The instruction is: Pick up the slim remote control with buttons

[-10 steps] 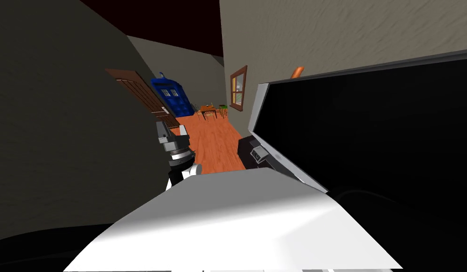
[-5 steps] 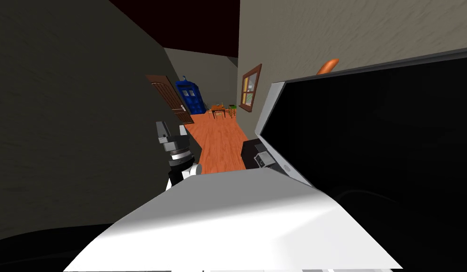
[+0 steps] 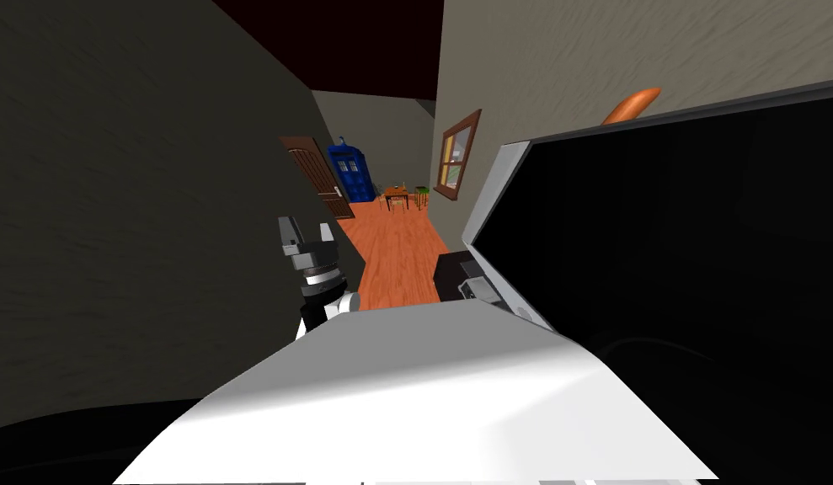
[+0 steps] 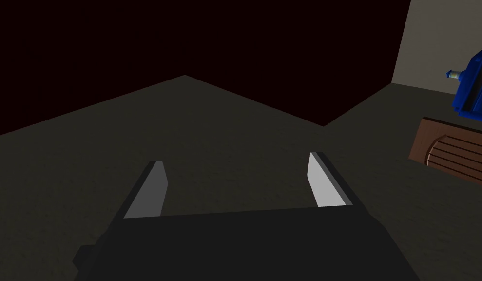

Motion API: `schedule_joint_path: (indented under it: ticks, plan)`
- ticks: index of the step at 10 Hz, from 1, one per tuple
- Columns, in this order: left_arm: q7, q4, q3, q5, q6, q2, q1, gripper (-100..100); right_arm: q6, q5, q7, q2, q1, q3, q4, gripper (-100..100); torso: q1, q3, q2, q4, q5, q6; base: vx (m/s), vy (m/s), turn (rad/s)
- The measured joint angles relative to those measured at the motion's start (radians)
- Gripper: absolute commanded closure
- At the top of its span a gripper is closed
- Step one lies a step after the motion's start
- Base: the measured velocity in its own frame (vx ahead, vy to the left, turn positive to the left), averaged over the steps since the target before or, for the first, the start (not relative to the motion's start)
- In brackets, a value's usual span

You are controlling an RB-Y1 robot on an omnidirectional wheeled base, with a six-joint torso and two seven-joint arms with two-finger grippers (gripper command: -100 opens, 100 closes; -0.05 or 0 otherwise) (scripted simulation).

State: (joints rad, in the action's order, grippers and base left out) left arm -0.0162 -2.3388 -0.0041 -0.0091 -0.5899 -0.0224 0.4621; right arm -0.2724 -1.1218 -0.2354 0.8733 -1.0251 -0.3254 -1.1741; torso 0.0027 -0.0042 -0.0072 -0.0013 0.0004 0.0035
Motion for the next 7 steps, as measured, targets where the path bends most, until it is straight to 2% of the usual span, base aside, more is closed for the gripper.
schedule_joint_path:
  ticks: [5,6,7]
  plan:
    - [0.000,0.000,0.000,0.000,0.000,0.000,0.000,0,0.011,0.025,0.051,-0.075,0.073,-0.027,0.087,-100,-0.003,0.003,0.004,0.001,-0.001,0.000,-0.036,-0.027,0.042]
    - [0.000,0.000,0.000,0.000,0.000,0.000,0.000,0,0.011,0.026,0.053,-0.077,0.075,-0.029,0.087,100,-0.003,0.002,0.004,0.001,-0.001,0.000,0.000,0.000,0.000]
    - [0.000,0.000,0.000,0.000,0.000,0.000,0.000,0,0.009,0.026,0.052,-0.078,0.074,-0.029,0.086,100,-0.004,0.002,0.004,0.001,-0.001,0.000,0.000,0.000,0.000]
